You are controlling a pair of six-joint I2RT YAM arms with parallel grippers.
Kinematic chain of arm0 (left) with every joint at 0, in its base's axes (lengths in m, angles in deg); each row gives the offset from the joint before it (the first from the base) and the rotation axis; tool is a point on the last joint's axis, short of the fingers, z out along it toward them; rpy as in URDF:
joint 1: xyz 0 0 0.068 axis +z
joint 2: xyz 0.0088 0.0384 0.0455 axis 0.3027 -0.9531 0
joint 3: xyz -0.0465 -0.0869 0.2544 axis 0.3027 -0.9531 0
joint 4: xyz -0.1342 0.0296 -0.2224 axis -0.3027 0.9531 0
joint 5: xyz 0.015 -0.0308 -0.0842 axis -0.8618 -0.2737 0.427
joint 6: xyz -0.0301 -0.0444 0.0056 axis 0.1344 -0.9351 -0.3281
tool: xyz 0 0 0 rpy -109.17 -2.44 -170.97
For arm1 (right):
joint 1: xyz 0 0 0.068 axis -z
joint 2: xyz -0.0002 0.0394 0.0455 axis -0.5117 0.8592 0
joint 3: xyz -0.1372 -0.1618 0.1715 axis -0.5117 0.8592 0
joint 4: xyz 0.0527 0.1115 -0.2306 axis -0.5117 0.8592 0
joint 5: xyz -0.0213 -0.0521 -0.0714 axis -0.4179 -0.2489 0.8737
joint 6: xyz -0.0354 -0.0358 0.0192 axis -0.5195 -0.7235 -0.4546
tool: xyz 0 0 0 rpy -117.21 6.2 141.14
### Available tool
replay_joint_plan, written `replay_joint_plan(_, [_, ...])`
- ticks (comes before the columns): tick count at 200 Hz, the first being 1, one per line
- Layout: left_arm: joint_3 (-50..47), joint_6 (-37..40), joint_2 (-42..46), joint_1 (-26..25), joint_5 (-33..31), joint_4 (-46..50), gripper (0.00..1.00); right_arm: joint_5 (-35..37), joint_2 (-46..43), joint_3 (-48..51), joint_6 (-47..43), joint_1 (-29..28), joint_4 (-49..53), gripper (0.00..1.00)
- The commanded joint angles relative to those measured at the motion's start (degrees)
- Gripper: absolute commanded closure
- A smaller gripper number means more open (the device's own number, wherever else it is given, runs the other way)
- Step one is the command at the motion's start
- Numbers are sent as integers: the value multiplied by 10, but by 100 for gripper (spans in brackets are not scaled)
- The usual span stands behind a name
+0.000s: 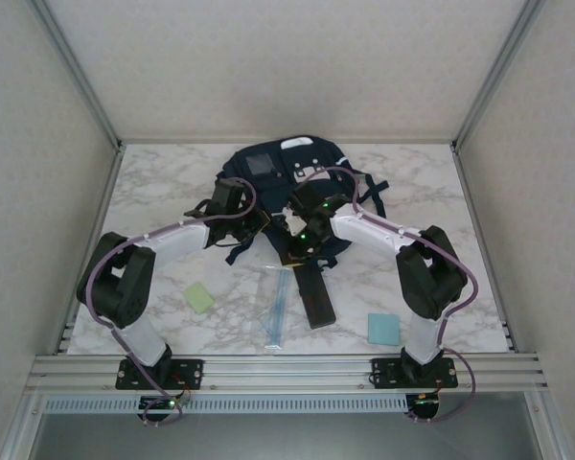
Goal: Pack books, pencil case, and school supplies into a backpack
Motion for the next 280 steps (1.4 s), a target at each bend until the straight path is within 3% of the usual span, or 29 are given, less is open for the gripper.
replay_joint_plan(1, [44,80,-10,47,-29,25,100,29,-64,41,-53,30,148,100])
replay_joint_plan(51, [124,242,-20,72,-22,171,100,206,-71,11,-95,81,233,100])
replay_joint_plan(114, [162,290,-54,134,23,204,100,457,68,-127,-177,115,346,100])
replay_joint_plan(145, [193,309,-60,153,41,227,100,489,108,-174,-203,144,328,100])
replay_joint_plan(183, [262,343,-97,178,55,280,100,496,109,-187,-268,153,171,100])
replay_joint_plan(201, [299,348,-123,194,57,310,100,438,102,-201,-269,152,135,100])
replay_joint_plan(211, [314,343,-136,201,57,320,91,373,91,-203,-263,150,120,100])
replay_joint_plan(222, [326,333,-145,204,62,326,71,289,74,-196,-253,145,94,100])
replay_joint_plan(237, [320,314,-142,203,87,315,53,184,49,-167,-223,137,34,100])
replay_joint_plan(243, [313,304,-137,202,90,311,40,137,37,-148,-206,132,-7,100])
replay_joint_plan(256, [291,280,-114,201,85,306,22,81,18,-112,-169,120,-81,100])
replay_joint_plan(266, [265,264,-89,201,80,300,2,56,10,-94,-146,112,-124,100])
replay_joint_plan(280, [215,235,-39,199,83,281,0,29,8,-80,-118,100,-170,100])
